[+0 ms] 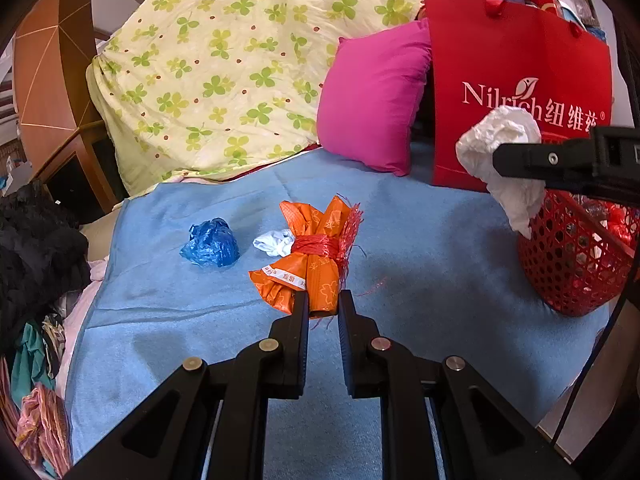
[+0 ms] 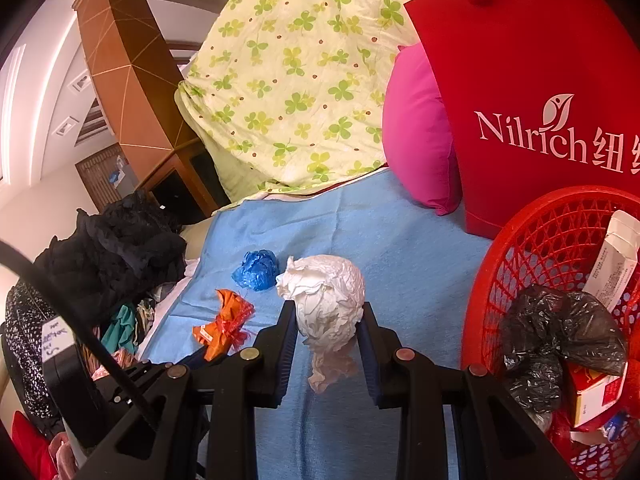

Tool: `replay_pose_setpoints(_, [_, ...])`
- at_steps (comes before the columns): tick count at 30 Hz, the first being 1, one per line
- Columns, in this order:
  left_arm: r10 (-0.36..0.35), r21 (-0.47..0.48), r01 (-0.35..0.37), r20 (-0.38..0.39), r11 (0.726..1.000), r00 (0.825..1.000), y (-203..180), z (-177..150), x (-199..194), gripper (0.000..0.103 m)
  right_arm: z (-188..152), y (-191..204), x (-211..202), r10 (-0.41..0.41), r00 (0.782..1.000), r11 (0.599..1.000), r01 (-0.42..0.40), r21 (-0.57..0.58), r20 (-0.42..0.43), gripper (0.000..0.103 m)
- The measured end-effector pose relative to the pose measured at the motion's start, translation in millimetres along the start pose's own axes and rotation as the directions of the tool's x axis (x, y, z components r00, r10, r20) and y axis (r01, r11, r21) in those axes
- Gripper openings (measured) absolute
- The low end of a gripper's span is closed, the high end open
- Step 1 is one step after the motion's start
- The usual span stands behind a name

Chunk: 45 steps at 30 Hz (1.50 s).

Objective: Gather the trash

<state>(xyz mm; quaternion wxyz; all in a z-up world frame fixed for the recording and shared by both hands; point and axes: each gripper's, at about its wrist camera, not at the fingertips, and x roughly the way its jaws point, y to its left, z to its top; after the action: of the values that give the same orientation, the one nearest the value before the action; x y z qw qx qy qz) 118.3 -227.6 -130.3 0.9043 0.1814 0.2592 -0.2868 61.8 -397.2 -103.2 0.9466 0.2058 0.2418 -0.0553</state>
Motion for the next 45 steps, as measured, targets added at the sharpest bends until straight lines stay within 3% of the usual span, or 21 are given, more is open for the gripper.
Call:
replay_pose_setpoints(28, [0.004, 0.021, -0.004, 0.005, 1.0, 1.0, -4.2, -0.7, -0.8, 0.015, 0.6, 1.0, 0.3, 0.005, 1.0, 1.0, -0.005, -0.013, 0.001, 0.032])
replay_pose_setpoints(45, [0.061, 0.01, -0.062, 0.058, 0.998, 0.996, -19.4, 2.1, -34.5, 0.015, 1.6, -3.8, -24.8, 0.03, 0.997, 1.0, -0.03, 0.001, 0.066, 0.032])
